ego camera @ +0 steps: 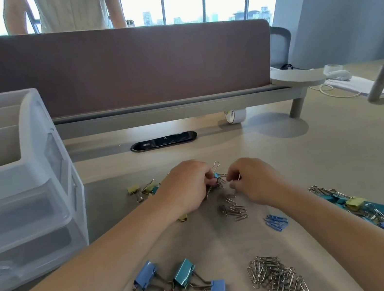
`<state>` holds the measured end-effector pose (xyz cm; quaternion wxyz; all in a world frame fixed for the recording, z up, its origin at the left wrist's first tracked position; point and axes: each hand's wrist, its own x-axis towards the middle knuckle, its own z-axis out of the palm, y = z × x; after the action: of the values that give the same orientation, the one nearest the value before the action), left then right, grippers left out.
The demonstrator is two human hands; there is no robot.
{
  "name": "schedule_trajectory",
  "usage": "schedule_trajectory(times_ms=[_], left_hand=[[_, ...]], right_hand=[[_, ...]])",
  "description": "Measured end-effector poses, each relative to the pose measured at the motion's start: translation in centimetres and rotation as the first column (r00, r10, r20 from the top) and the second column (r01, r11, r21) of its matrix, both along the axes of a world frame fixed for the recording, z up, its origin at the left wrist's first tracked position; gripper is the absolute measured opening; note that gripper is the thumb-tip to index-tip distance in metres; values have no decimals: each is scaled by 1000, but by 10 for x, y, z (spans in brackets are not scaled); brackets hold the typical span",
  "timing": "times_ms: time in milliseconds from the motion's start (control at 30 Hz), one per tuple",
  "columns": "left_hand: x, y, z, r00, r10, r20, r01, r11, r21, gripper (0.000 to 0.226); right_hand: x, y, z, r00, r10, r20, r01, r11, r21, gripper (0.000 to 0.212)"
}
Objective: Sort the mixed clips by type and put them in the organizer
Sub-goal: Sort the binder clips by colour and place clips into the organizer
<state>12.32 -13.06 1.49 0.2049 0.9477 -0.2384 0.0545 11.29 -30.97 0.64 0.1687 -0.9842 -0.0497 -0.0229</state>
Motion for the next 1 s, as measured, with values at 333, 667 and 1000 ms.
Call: schedule_trajectory(times_ms=[333,667,1000], left_hand=[[-16,9,1,999,-11,-34,11,1000,13,25],[-36,2,-8,993,-59,-99,73,988,140,23],[-45,-18,-9,990,-64,-125,91,971,222,13]], right_hand=[[6,16,-7,1000,19,-19,-18,1000,23,15],[-21,-1,3,998,32,-53,-29,998,60,15],[-30,-8,3,993,30,-113,-37,998,-57,20]])
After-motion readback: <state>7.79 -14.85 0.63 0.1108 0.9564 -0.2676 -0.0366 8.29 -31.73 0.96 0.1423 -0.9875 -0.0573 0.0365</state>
